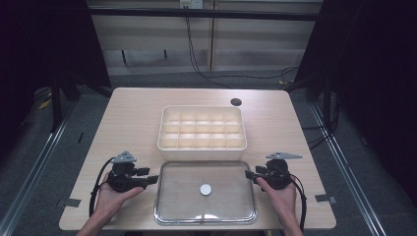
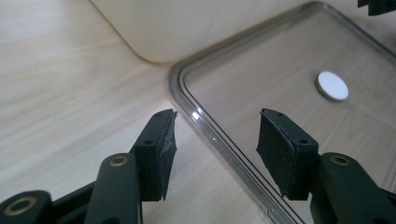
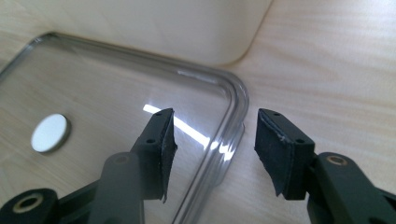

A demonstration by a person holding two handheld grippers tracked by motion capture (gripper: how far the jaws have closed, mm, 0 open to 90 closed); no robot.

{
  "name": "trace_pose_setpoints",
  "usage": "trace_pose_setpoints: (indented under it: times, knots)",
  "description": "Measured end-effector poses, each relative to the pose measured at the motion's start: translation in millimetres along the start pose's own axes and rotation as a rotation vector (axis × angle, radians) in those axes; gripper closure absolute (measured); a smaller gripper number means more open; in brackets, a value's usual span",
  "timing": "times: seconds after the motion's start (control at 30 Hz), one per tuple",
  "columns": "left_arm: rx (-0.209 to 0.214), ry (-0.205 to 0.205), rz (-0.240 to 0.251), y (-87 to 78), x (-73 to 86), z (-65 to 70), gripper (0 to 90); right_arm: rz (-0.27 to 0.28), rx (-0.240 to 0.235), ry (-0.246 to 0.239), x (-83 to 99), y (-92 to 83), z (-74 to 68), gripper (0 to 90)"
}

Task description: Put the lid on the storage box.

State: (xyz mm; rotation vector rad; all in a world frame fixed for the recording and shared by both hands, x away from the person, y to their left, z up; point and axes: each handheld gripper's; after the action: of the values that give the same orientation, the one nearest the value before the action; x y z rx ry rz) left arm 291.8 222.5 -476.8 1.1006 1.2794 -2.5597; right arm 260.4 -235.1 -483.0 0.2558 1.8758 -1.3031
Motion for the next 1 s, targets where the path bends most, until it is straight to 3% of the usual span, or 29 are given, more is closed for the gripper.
trace_pose_setpoints:
  times: [0.23, 0.43, 0.5, 0.7, 0.87, 1.0]
  knots:
    - [0.002, 0.034, -0.060, 10.5, 4.2, 8.6, 44.6, -0.037, 0.015, -0.002, 3.3, 5.8, -1.1, 48.0]
    - [-0.007, 0.036, -0.081, 15.6, 5.9, 10.1, 44.9, -0.059, 0.026, -0.013, 4.4, 10.7, -4.6, 48.1]
    - [-0.004, 0.035, -0.094, 18.3, 5.9, 9.4, 46.3, -0.078, 0.049, -0.026, 4.2, 12.9, -6.3, 48.1]
    - [-0.011, 0.028, -0.093, 21.2, 8.4, 9.7, 47.7, -0.077, 0.059, -0.042, 4.3, 13.6, -7.1, 48.9]
    - [-0.004, 0.046, -0.102, 22.1, 9.6, 14.0, 48.1, -0.080, 0.068, -0.078, 4.1, 15.0, -10.9, 49.0]
    - [0.008, 0.053, -0.102, 23.1, 9.8, 14.6, 50.4, -0.065, 0.052, -0.057, 4.8, 15.4, -10.9, 48.9]
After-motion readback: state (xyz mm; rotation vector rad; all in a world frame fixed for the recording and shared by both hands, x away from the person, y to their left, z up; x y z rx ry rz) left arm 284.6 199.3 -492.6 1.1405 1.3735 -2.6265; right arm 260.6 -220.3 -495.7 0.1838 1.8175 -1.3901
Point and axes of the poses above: each handheld gripper's, and its own axes: y roughly forward along the jaws, x roughly out of its underside, z roughly to its right, and after that the axes turned 11 degrees about -y, right-handed
